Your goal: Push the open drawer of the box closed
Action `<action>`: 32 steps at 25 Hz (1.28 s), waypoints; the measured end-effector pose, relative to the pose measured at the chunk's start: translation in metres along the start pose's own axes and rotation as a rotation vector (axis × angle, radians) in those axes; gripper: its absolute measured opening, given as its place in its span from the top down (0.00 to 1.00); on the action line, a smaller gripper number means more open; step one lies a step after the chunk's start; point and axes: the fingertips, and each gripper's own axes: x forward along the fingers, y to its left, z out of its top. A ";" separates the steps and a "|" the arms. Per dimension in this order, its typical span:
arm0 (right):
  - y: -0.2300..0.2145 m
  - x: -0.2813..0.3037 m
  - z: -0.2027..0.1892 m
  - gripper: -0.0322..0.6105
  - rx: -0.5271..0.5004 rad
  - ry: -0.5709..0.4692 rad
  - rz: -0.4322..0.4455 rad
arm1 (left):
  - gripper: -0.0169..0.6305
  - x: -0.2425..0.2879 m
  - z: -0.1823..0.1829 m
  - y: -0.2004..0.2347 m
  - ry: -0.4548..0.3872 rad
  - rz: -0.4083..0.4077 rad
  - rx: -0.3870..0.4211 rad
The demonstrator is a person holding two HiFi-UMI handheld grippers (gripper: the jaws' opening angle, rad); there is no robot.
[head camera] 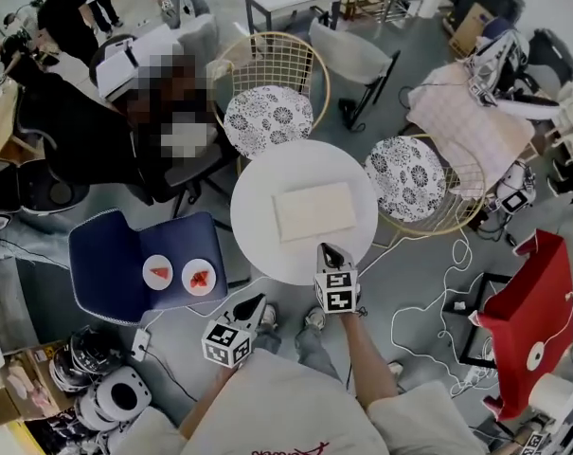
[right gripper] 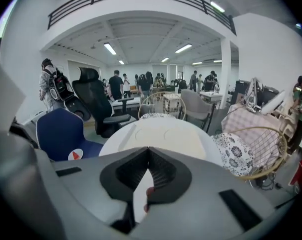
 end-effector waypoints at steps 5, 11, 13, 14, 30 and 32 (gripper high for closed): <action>0.015 -0.043 0.040 0.93 -0.048 -0.119 -0.006 | 0.95 0.004 0.040 -0.008 -0.072 -0.030 0.065; 0.045 -0.095 0.067 0.93 -0.109 -0.205 0.002 | 0.95 -0.003 0.085 -0.026 -0.156 -0.077 0.123; 0.048 -0.104 0.082 0.93 -0.120 -0.250 -0.016 | 0.95 -0.003 0.102 -0.024 -0.195 -0.092 0.132; 0.050 -0.109 0.089 0.92 -0.123 -0.271 -0.024 | 0.95 -0.003 0.110 -0.023 -0.214 -0.100 0.138; 0.113 -0.164 0.084 0.93 -0.036 -0.403 -0.088 | 0.95 -0.038 0.110 -0.015 -0.223 -0.205 0.246; 0.119 -0.169 0.078 0.93 -0.027 -0.389 -0.109 | 0.95 -0.041 0.101 -0.014 -0.200 -0.219 0.254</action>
